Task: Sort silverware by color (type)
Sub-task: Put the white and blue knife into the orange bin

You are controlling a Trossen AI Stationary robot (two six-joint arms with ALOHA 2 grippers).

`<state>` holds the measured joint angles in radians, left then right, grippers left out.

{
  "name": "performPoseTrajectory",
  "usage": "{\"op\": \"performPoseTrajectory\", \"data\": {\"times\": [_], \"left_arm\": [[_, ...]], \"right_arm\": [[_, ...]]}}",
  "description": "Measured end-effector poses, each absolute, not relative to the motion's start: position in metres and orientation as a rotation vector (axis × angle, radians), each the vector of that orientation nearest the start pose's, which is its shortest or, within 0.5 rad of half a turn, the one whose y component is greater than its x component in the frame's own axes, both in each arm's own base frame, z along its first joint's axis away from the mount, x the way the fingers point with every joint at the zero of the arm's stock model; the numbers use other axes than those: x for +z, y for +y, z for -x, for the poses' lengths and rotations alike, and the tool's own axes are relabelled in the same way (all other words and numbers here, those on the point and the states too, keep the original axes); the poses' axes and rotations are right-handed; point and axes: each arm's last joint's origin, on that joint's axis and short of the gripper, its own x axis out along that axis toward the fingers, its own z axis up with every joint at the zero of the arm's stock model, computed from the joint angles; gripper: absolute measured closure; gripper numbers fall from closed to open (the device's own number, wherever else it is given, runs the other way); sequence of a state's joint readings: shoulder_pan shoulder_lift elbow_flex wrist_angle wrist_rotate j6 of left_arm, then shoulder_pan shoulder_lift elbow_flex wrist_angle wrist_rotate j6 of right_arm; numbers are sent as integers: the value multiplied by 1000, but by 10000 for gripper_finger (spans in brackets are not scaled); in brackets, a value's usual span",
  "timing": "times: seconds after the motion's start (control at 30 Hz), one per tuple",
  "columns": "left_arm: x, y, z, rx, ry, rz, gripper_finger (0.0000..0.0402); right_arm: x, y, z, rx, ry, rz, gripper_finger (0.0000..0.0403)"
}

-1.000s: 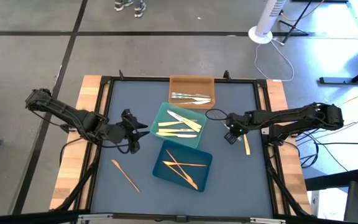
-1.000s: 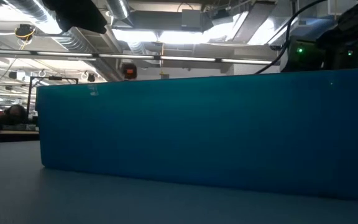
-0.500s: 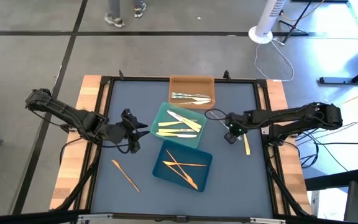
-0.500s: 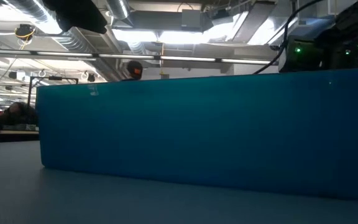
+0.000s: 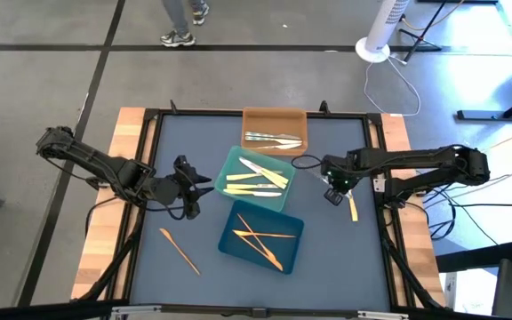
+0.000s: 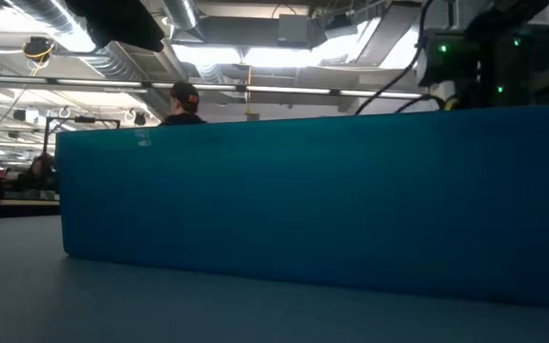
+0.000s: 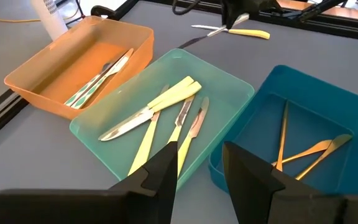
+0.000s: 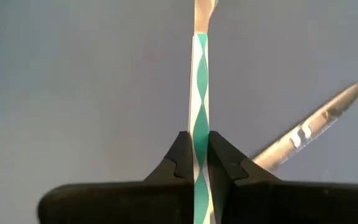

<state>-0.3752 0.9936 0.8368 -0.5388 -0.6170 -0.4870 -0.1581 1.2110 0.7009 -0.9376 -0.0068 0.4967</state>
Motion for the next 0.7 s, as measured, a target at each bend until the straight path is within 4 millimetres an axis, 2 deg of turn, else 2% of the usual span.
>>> {"op": "performPoseTrajectory", "data": {"times": [0.23,0.5,0.7], "left_arm": [[287,-57,-190,371,537,137,281],[287,-57,-190,371,537,138,281],[287,-57,-190,371,537,137,281]], "right_arm": [[230,-29,-187,-428,1407,-483,397],[287,-35,-208,-368,1186,-325,398],[320,-39,-221,-337,1030,-142,400]]}}
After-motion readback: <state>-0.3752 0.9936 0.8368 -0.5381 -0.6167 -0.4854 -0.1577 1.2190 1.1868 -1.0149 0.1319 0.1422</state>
